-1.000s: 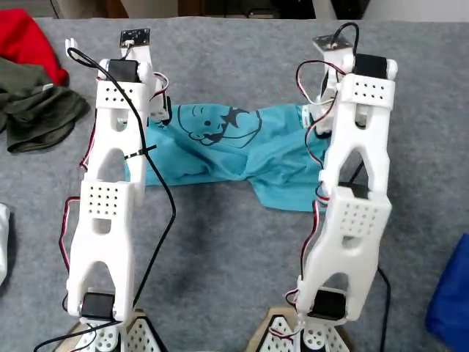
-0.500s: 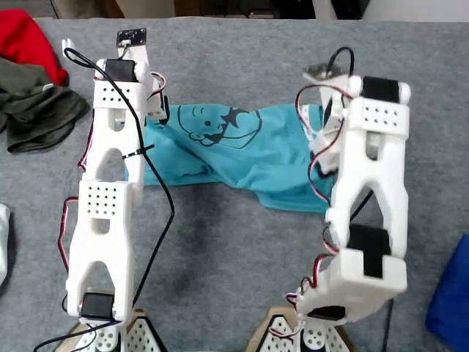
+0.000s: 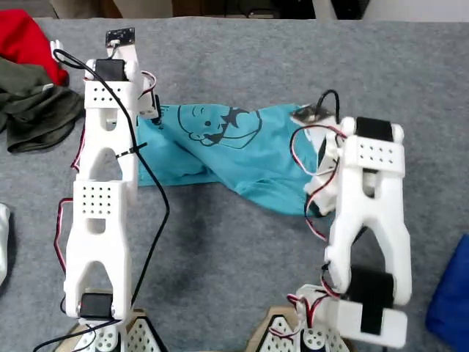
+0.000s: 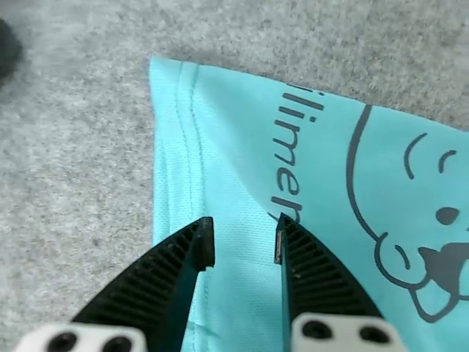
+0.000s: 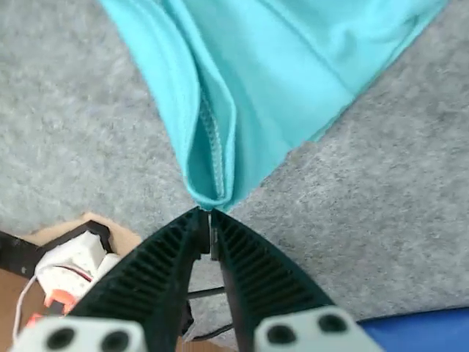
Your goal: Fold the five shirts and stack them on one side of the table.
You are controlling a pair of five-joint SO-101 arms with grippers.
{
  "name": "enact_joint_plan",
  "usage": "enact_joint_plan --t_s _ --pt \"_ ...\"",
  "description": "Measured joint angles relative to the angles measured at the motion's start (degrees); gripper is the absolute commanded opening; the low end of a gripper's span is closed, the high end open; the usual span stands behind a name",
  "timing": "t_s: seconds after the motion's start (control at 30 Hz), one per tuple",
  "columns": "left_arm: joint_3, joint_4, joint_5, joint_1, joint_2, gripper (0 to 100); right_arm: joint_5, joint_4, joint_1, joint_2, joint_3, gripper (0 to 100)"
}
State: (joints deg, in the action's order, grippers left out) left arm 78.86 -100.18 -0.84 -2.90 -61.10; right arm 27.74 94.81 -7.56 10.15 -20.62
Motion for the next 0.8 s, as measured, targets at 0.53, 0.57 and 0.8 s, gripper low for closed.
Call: enact_joint_plan --t_s 0.53,0.57,0.8 --pt "-1.8 0.0 4.0 -4.7 0.0 15 -9.1 -6.0 -1.2 -8.7 18.9 13.4" --pt "-2.8 0.0 4.8 -4.7 0.0 15 -10.0 -6.0 -0.6 -11.2 20.6 13.5" --pt "-9.8 0.0 6.2 -4.4 0.0 15 -10.5 -0.9 2.3 -22.2 28.7 13.6"
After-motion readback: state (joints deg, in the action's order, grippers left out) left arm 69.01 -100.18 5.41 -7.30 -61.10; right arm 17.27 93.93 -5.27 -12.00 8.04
